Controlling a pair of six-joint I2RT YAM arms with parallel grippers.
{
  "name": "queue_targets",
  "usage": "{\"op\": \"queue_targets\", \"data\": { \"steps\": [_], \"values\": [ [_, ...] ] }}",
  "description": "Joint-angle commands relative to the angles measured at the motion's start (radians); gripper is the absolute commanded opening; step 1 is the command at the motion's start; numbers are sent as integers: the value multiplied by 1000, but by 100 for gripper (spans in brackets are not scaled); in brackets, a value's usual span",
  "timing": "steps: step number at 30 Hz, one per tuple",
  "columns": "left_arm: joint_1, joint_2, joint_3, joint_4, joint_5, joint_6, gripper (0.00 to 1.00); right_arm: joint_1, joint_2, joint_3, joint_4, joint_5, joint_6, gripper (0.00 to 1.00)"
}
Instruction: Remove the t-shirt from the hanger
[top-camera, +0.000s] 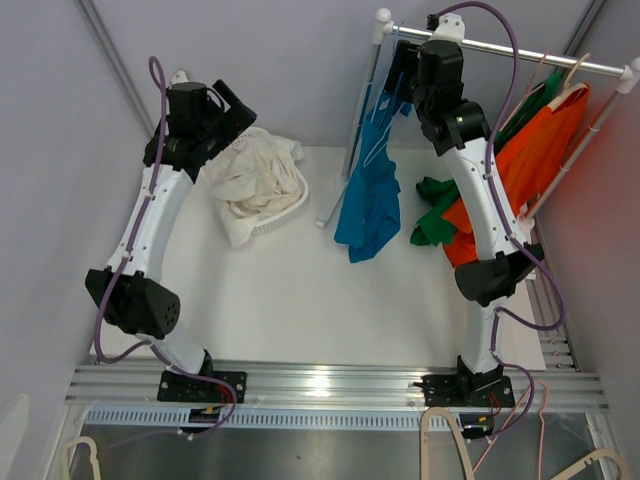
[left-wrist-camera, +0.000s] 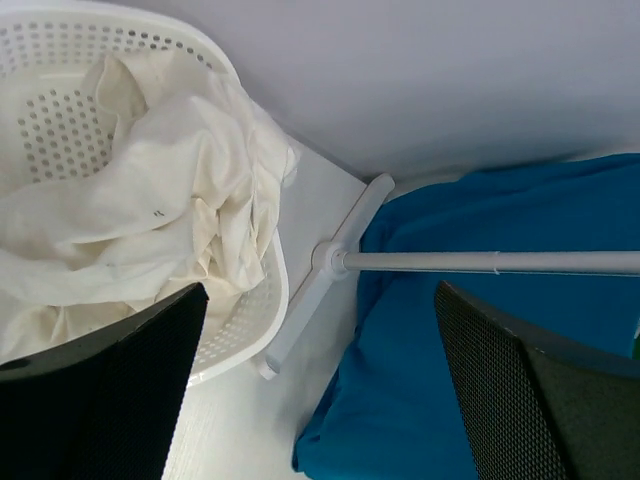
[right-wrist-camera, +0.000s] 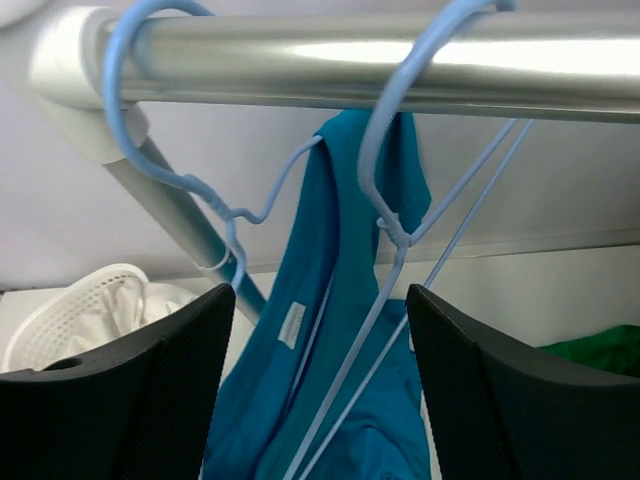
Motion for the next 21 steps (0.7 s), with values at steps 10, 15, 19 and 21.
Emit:
{"op": "queue_targets", "data": {
  "steps": [10, 15, 19, 21],
  "values": [
    [-60, 44, 30, -67, -103, 114, 99, 78, -58, -10, 16, 117, -24, 74],
    [-174, -8, -24, 23, -110, 174, 100, 111, -107, -91, 52, 96, -7, 74],
    [-224, -50, -71, 126, -27, 194, 100, 99, -33, 7, 49, 108, -24, 71],
    [-240, -65, -96, 148, -28, 207, 99, 92, 6, 33, 70, 127, -47, 70]
  ]
}}
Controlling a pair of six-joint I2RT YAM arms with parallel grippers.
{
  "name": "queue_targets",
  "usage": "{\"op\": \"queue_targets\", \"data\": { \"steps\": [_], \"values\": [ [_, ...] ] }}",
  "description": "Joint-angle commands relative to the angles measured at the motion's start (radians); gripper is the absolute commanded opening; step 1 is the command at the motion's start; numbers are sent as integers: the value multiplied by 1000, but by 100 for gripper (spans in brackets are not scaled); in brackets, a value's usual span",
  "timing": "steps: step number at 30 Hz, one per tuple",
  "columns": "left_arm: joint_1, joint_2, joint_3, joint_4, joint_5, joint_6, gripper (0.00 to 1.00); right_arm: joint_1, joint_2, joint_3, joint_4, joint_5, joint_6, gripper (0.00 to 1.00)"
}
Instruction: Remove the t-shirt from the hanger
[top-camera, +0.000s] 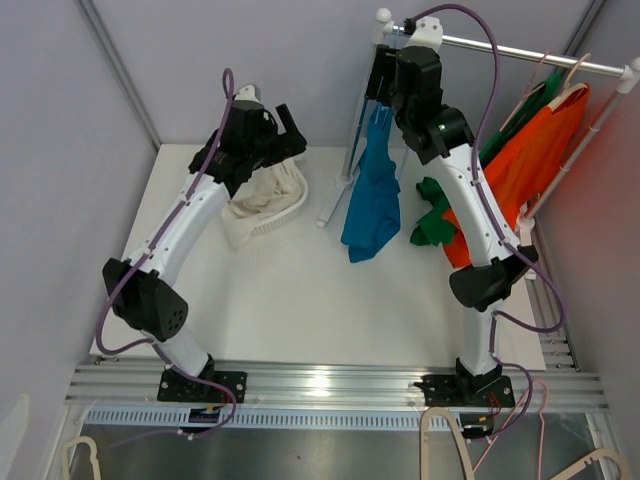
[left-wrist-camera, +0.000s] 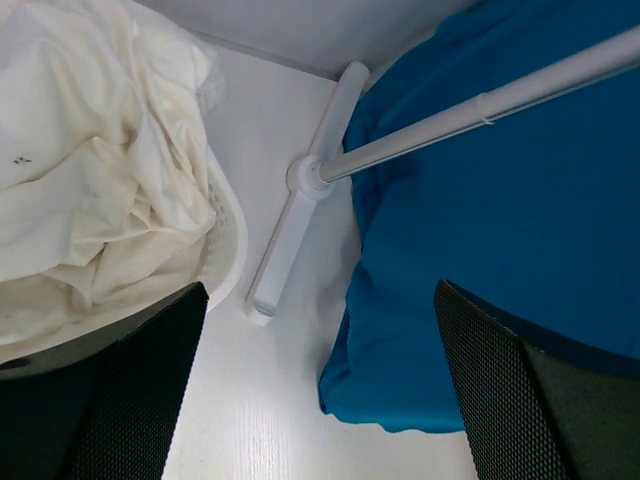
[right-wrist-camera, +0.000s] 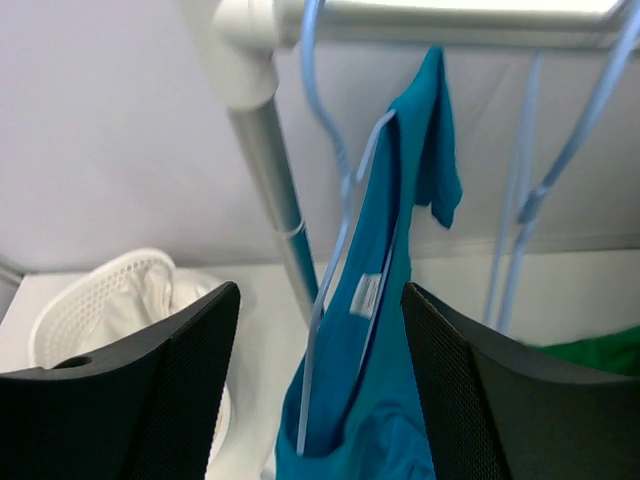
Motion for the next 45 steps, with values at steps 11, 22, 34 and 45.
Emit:
{"op": "queue_targets", "data": {
  "steps": [11, 22, 34, 45],
  "values": [
    [-31, -170, -180, 280, 111, 68, 100, -91, 126, 104, 154, 13, -22, 61],
    [-61, -173, -192, 344, 175, 131, 100, -99, 129, 77, 286, -10, -117, 0],
    [-209, -249, -295, 551, 307, 286, 100, -42, -70, -53, 298, -35, -191, 0],
    [-326, -334, -376, 625, 274, 369, 99, -35, -314, -380, 331, -16, -166, 0]
  ]
}}
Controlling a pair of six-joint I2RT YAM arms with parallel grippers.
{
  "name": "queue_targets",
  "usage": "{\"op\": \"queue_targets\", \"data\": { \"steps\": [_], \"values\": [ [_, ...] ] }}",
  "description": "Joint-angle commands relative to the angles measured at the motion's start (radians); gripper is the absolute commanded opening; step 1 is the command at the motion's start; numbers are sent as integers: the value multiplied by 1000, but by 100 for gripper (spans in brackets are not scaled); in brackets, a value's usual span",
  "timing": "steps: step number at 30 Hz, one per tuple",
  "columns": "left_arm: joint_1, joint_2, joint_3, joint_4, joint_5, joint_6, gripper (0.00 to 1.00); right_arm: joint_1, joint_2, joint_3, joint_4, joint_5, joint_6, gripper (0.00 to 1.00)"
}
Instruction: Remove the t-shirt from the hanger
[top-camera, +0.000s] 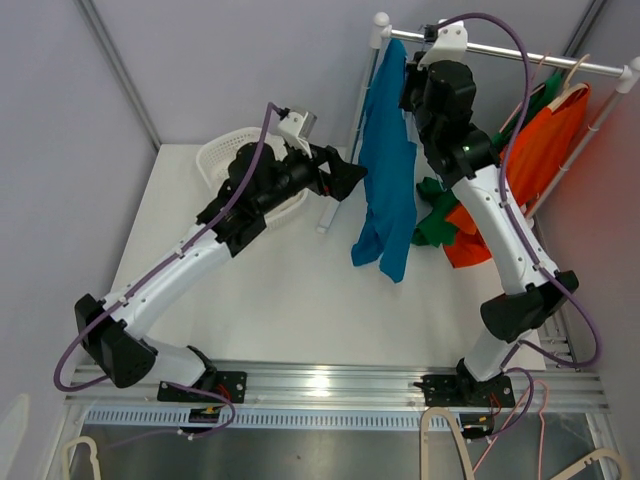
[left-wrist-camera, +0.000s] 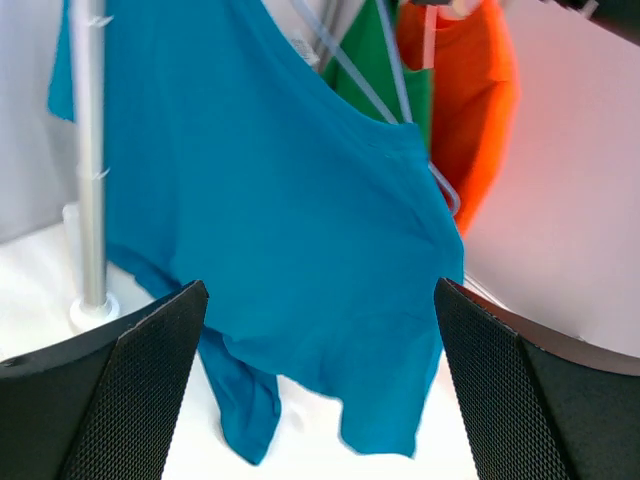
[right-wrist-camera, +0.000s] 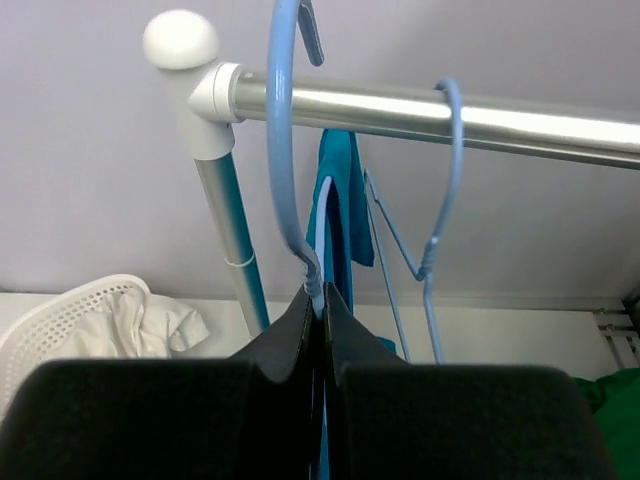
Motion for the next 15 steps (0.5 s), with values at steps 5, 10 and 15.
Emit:
{"op": "queue_targets", "data": {
  "steps": [5, 10, 15],
  "values": [
    [-101, -99, -83, 92, 4, 112, 99, 39, -138, -91, -47, 110, 137, 0],
    [-315, -218, -336, 309, -21, 299, 99, 68, -204, -120, -234, 171, 334, 0],
    [-432, -318, -680, 598, -1, 422, 100, 108, -256, -122, -355, 96, 401, 0]
  ]
}}
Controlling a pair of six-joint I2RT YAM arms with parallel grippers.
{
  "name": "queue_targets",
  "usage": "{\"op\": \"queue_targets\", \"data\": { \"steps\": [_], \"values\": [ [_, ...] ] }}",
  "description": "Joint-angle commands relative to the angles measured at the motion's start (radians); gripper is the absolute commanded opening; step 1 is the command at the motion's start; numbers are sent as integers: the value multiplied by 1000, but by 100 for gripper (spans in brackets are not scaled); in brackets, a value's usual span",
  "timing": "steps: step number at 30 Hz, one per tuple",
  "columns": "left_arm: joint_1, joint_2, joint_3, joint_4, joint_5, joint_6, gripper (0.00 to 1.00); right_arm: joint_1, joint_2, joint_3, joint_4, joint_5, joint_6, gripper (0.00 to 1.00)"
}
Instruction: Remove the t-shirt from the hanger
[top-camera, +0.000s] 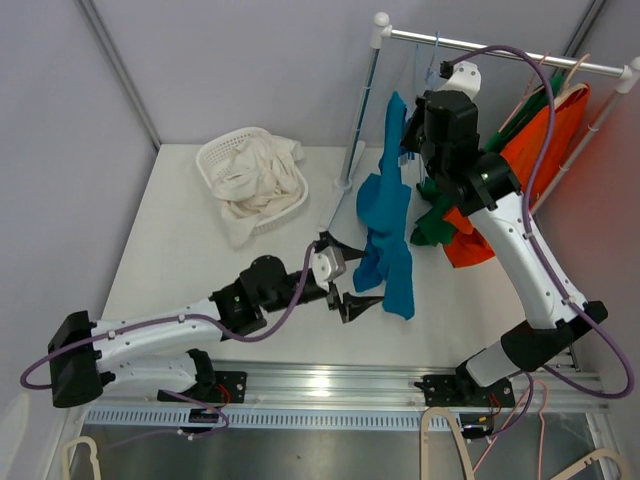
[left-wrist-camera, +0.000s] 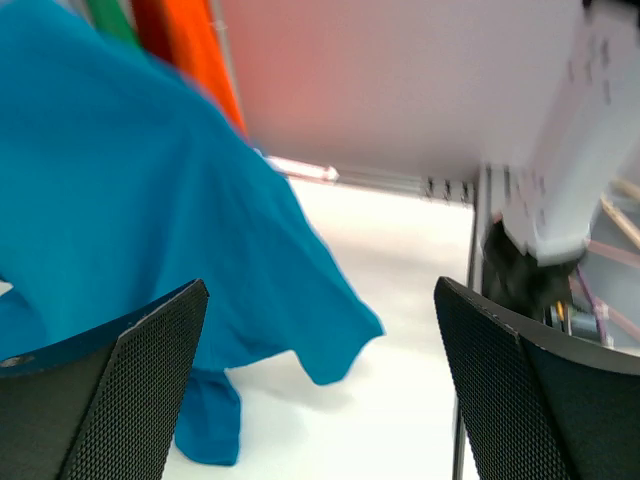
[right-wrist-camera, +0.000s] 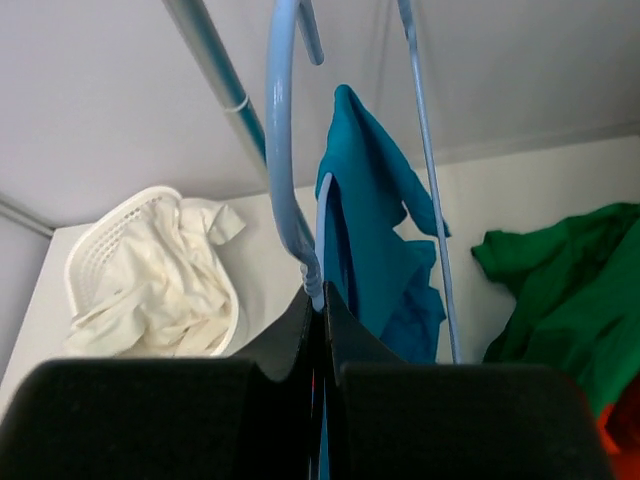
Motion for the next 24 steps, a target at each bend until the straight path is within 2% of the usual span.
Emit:
{"op": "queue_targets", "data": {
  "steps": [1, 3, 4, 6, 11, 18, 19, 20, 22, 23, 24],
  "values": [
    [-21, -40, -128, 262, 0, 113, 100, 31, -100, 12, -84, -16, 110, 0],
    [-43, -34, -190, 304, -31, 130, 100, 45, -122, -5, -105, -33, 127, 0],
    [-55, -28, -209, 397, -57, 139, 100, 49, -143, -13, -110, -43, 132, 0],
    [-72, -13, -247, 464, -92, 158, 99, 62, -161, -28, -125, -68, 153, 0],
    [-109, 74, -204, 568, -172, 184, 99, 100, -206, -62, -136, -82, 190, 0],
    [-147, 223, -63, 561, -200, 179, 99, 112, -244, -113, -122, -114, 208, 0],
    [-153, 237, -51, 555, -197, 178, 94, 114, -241, -113, -125, -119, 210, 0],
    [-156, 253, 1, 540, -195, 172, 68, 114, -243, -114, -125, -119, 210, 0],
    [-169, 283, 35, 458, -180, 159, 37, 114, -240, -114, -127, -100, 201, 0],
    [-176, 288, 62, 425, -175, 141, 1, 112, -237, -104, -128, -91, 193, 0],
    [-196, 283, 73, 386, -162, 132, 1, 114, -232, -96, -130, -79, 184, 0]
  ]
}}
